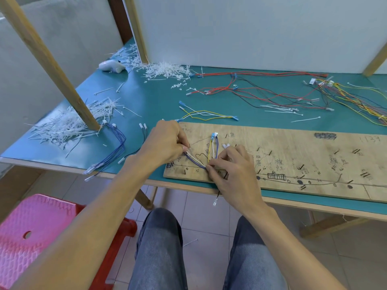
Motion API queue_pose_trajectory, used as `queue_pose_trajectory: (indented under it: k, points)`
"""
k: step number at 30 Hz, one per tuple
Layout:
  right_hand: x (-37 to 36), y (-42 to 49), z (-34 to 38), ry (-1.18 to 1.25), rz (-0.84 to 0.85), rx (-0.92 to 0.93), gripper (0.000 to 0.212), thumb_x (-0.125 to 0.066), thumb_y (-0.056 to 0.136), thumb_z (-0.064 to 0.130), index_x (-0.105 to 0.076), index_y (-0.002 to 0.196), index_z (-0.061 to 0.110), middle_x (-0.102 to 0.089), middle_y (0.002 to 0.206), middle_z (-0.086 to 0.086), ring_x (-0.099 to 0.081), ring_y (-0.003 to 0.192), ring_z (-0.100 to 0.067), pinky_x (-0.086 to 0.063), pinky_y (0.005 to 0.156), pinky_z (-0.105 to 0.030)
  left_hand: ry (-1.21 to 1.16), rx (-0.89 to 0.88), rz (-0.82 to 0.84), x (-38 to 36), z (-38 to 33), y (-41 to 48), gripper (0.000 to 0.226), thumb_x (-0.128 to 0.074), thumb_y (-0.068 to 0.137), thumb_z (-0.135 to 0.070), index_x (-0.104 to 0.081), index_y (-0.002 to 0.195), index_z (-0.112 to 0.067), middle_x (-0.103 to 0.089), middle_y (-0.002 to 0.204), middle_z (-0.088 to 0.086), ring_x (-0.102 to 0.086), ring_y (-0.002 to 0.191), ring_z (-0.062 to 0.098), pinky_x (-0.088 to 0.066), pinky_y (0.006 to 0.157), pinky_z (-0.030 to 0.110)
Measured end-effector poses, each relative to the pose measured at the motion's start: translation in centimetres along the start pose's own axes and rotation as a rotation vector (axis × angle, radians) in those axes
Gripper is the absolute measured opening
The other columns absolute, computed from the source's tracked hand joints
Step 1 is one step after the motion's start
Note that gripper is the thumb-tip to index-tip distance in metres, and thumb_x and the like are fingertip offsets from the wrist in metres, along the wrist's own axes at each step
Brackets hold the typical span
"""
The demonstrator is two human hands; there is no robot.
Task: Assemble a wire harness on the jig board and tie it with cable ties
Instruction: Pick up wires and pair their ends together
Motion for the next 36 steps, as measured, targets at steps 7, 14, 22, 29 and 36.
queue_pose_trajectory:
  k: [7, 14, 22, 29, 36]
  points:
    - [0.0, 0.1, -0.2, 0.035, 0.004, -0.034, 0.008, -0.082, 0.090, 0.028, -0.082, 0.097, 0.024, -0.056, 0.095, 0.011, -0.048, 0.103, -0.016, -0.045, 0.083, -0.047, 0.177, -0.052, 0.007, -0.5, -0.6, 0.3, 0.020, -0.085, 0.077, -0.009, -0.081, 0.073, -0.029, -0.063, 0.065, -0.019, -0.066, 0.074, 0.012, -0.055, 0.070, 0.031]
    - [0.3, 0.3, 0.0, 0.061, 0.001, -0.062, 0.008, -0.083, 0.089, 0.028, -0.082, 0.095, 0.023, -0.058, 0.092, 0.010, -0.049, 0.103, -0.018, -0.046, 0.085, -0.049, 0.244, -0.192, 0.076, -0.6, -1.6, 0.0, 0.030, -0.078, 0.082, -0.001, -0.080, 0.096, -0.028, -0.064, 0.075, -0.018, -0.065, 0.080, 0.010, -0.057, 0.077, 0.032]
    - [1.8, 0.0, -0.2, 0.234, -0.114, -0.076, 0.023, -0.073, 0.099, 0.034, -0.076, 0.113, 0.015, -0.067, 0.102, 0.008, -0.056, 0.108, -0.020, -0.047, 0.092, -0.032, 0.360, -0.360, -0.001, -2.3, -5.1, -4.6, 0.039, -0.067, 0.086, -0.010, -0.072, 0.118, -0.032, -0.063, 0.112, -0.009, -0.060, 0.108, 0.018, -0.057, 0.081, 0.042]
    - [4.4, -0.5, -2.1, 0.249, -0.242, -0.171, 0.017, -0.070, 0.101, 0.015, -0.073, 0.114, 0.025, -0.067, 0.101, 0.018, -0.060, 0.103, -0.011, -0.046, 0.091, -0.020, 0.291, -0.404, -0.022, -4.4, -5.8, -7.3, 0.030, -0.055, 0.102, -0.021, -0.069, 0.129, -0.026, -0.065, 0.115, -0.009, -0.055, 0.110, 0.017, -0.056, 0.080, 0.043]
    - [3.5, -0.2, -3.3, 0.127, 0.023, -0.109, 0.015, -0.082, 0.089, 0.021, -0.080, 0.102, 0.029, -0.064, 0.091, 0.024, -0.060, 0.100, -0.011, -0.052, 0.090, -0.045, 0.230, -0.335, -0.084, -4.3, -5.3, -7.1, 0.028, -0.052, 0.105, -0.040, -0.073, 0.119, -0.027, -0.064, 0.109, -0.011, -0.056, 0.107, 0.012, -0.056, 0.083, 0.039]
Point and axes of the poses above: each hand's wrist, its own y-axis towards the middle knuckle, its own x-axis out of the back of the hand, z = x × y, the point moved 7 cm from there along y, towards the middle knuckle
